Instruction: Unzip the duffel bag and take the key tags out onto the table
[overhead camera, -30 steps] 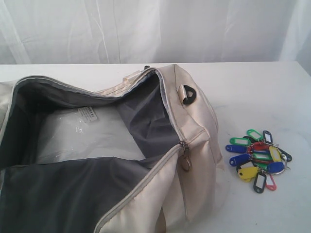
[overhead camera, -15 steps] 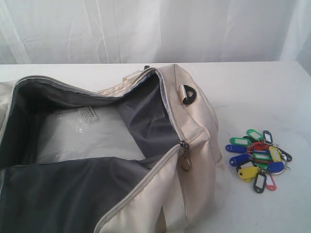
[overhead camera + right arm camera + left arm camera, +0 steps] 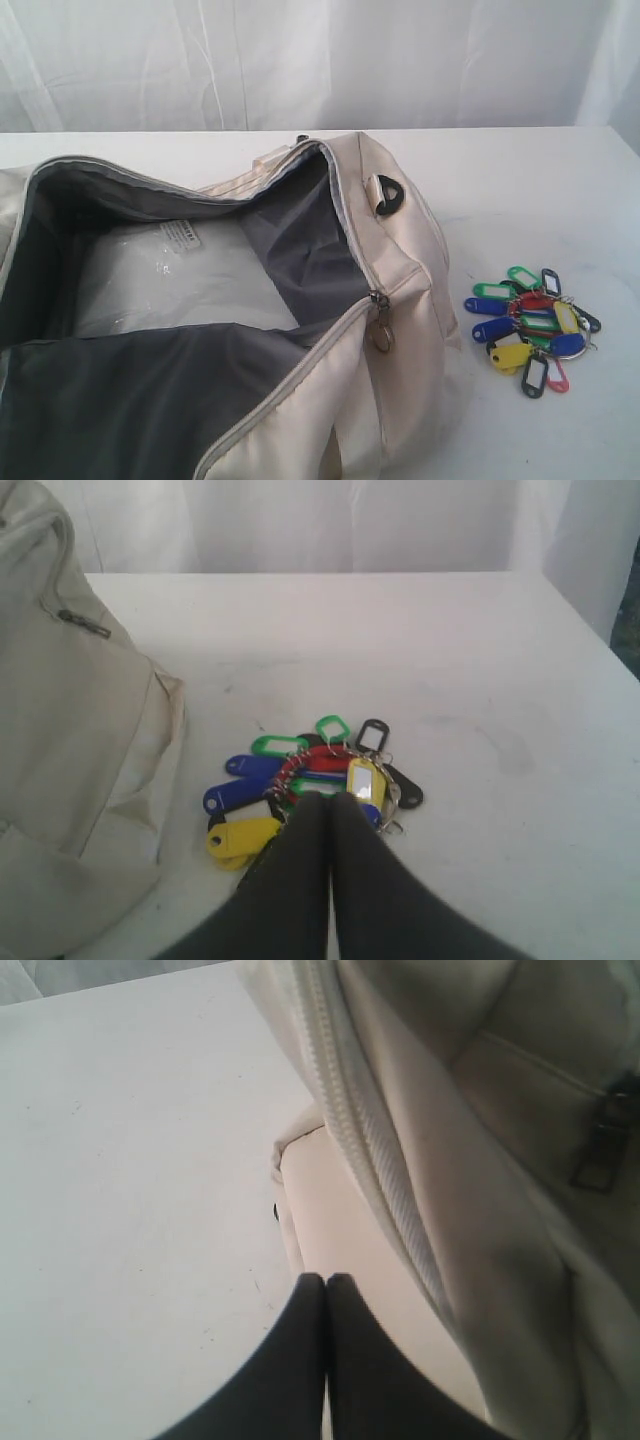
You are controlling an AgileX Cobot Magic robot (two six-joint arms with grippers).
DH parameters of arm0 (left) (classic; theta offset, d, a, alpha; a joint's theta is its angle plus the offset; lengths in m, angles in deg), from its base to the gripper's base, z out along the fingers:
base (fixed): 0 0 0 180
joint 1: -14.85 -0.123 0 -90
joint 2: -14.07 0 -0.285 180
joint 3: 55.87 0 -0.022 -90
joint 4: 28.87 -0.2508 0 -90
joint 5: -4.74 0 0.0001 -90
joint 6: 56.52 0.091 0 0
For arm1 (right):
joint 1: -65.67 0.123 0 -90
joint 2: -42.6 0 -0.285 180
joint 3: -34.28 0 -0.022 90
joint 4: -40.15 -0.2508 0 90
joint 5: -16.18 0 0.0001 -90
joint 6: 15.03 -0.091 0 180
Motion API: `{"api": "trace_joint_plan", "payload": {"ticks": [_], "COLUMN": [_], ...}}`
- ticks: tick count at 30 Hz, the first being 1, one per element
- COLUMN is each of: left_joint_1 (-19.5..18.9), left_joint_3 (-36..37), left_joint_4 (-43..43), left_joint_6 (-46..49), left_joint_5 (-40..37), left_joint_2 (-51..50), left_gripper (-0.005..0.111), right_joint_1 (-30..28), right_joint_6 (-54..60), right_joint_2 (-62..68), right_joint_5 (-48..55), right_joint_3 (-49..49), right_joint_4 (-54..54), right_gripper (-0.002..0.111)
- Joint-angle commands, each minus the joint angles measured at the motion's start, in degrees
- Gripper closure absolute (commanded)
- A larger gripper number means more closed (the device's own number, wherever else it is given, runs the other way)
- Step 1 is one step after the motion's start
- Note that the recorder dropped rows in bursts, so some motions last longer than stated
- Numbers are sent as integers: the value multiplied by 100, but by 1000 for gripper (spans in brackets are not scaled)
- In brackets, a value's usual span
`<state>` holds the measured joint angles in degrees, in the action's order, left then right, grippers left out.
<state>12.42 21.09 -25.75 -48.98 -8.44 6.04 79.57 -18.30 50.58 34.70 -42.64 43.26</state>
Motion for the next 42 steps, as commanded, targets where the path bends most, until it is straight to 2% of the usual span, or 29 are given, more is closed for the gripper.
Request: {"api": "trace_joint_plan", "payload": {"ticks": [1,7,42], "left_joint_1": [41,41,41], "left_joint_3": [26,26,26], "left_joint_4": [-11,-11,-11], "left_joint_6": [0,0,0], "left_joint_5": [-11,-11,-11], "left_joint_2": [25,25,25], "left_gripper": [107,107,107], "right_joint_1": [-40,-604,-606], "right_joint_6": [62,51,39], "right_joint_2": [-20,-20,-20], "right_joint_5": [122,111,136], "right_joint_3": [-30,-30,-30], "right_joint_4": [156,178,166], "right_gripper": [108,108,108]}}
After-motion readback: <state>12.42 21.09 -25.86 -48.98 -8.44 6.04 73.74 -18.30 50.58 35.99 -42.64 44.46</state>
